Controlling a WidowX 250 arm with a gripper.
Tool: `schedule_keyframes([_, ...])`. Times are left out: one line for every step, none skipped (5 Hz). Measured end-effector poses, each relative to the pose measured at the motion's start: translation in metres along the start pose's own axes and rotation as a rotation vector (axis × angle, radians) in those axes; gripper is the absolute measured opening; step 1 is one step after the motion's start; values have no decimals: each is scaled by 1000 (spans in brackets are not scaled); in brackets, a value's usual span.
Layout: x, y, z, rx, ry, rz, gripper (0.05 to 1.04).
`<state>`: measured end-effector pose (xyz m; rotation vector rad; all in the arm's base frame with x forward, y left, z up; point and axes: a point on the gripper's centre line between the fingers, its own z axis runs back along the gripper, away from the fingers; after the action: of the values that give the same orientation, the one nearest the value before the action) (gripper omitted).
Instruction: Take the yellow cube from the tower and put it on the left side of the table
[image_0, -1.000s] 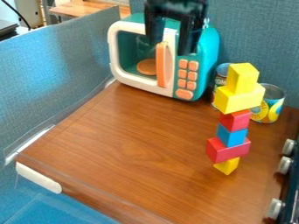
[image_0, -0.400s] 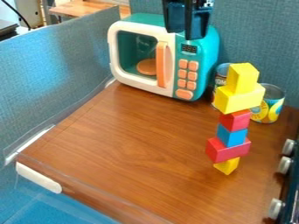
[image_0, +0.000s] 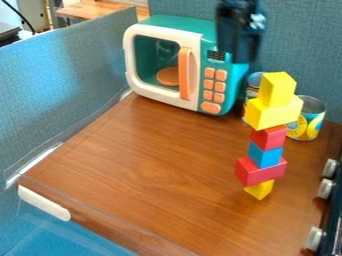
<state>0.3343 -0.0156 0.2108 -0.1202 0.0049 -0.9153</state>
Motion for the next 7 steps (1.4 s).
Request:
schedule_keyframes([16, -11, -13, 53, 61, -91, 1000])
schedule_keyframes([22, -12, -18, 110, 82, -80, 1000])
schedule_keyframes([22, -9, -18, 127, 81, -28, 1000])
schedule_keyframes([25, -5, -17, 132, 79, 17, 1000])
schedule_keyframes([28, 1, -21, 140, 60, 81, 1000])
schedule_keyframes([35, 11, -34, 132, 58, 136, 1000])
schedule_keyframes([39, 15, -37, 130, 66, 164, 1000])
